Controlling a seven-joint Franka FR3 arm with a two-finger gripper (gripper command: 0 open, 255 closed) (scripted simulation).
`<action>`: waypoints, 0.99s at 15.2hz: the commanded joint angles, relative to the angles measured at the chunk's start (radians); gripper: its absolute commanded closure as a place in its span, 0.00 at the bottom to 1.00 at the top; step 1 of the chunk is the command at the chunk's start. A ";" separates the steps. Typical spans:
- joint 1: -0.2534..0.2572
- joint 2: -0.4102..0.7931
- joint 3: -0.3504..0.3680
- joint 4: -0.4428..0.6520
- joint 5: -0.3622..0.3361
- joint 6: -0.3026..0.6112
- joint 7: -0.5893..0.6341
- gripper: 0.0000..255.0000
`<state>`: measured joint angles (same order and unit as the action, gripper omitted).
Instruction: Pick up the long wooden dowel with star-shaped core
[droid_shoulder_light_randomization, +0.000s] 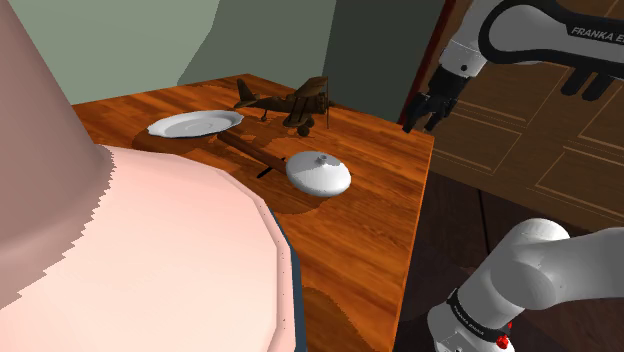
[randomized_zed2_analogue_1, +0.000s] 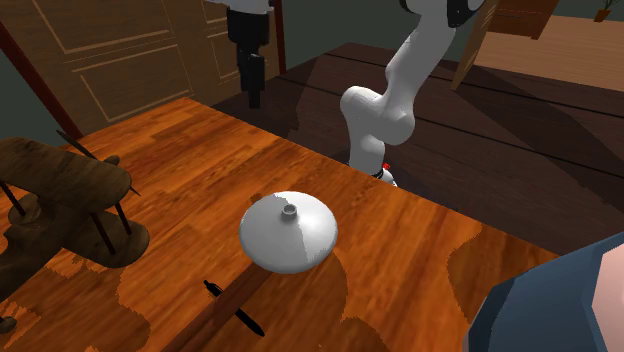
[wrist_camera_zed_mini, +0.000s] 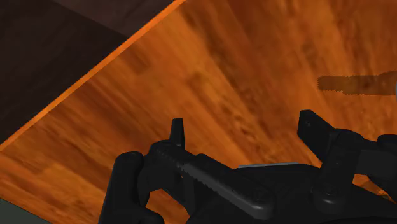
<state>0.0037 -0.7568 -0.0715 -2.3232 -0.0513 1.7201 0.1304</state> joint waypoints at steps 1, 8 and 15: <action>0.000 0.000 0.000 0.000 0.000 0.000 0.000 0.00; 0.079 0.196 0.072 0.094 0.044 0.079 -0.002 0.00; 0.146 0.396 0.145 0.221 0.069 0.130 -0.005 0.00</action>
<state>0.1388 -0.3875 0.0599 -2.1146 0.0143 1.8383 0.1226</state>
